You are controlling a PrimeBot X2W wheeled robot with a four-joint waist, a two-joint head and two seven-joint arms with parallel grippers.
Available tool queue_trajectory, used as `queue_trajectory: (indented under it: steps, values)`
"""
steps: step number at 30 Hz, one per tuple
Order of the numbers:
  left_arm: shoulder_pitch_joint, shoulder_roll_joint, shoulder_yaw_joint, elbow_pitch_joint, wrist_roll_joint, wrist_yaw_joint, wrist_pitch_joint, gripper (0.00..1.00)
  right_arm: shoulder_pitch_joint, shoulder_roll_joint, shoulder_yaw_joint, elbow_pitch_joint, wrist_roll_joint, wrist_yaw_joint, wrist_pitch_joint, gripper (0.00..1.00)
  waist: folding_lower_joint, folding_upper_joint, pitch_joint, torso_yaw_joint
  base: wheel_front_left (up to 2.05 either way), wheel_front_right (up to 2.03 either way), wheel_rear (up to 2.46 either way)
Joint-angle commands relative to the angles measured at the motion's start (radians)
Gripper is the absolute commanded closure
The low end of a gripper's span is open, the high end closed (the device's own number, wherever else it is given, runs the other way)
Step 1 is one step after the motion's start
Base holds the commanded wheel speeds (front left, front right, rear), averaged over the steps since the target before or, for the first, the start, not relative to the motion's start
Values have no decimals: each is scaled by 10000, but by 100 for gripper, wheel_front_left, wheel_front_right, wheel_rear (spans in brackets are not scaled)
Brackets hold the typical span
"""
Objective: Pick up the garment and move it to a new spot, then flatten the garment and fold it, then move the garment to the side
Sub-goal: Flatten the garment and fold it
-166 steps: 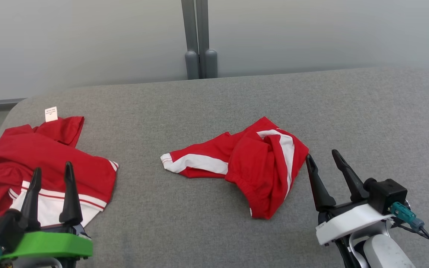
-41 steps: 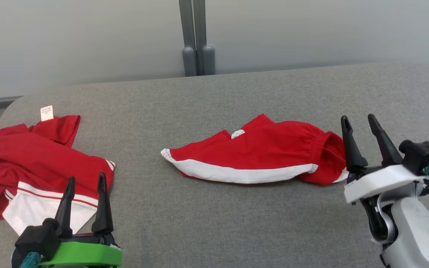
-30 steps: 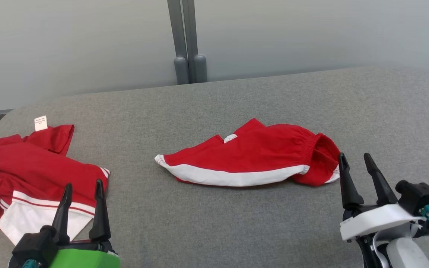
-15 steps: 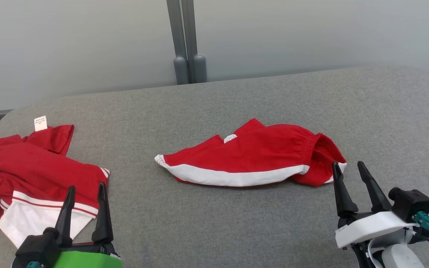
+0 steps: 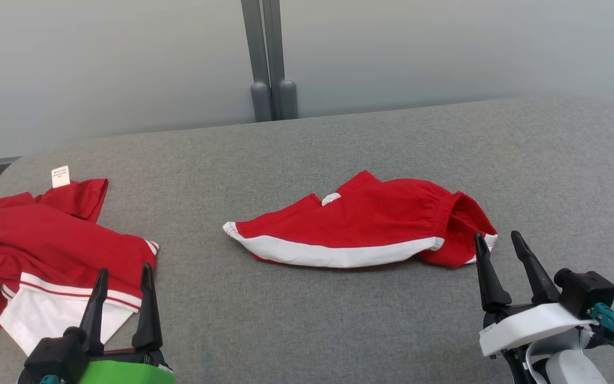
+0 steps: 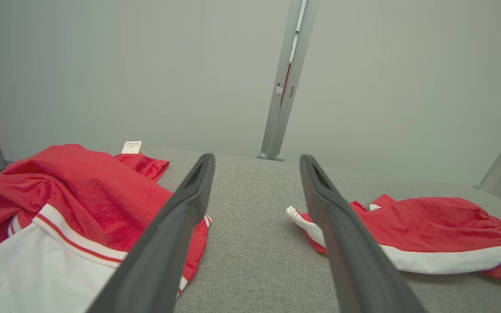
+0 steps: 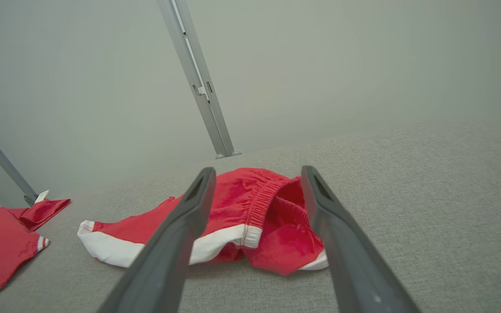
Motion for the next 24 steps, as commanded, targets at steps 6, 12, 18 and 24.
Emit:
queue_trajectory:
  steps: [6, 12, 18, 24]
  values:
    - [16, 111, -354, 462, -44, -33, 80, 0, -89, -82, -58, 206, -319, 5, -28, 0, 0, 0, 101, -34, 0, 0, 0]
    - [-985, 750, -1117, 1094, -398, -33, 1127, 0, -710, -405, 435, 1226, -185, 5, 165, 0, 0, 0, 471, -44, 0, 0, 0]
    - [-2347, 1350, -1712, 1495, -1735, -33, 3331, 0, -1668, -615, 1297, 2160, 142, 5, 606, 0, 0, 0, 1043, -121, 0, 0, 0]
    - [-4011, 2417, -2840, 1522, -3104, -33, 5440, 0, -2710, -703, 2192, 3192, 650, 5, 1079, 0, 0, 0, 1578, -141, 0, 0, 0]
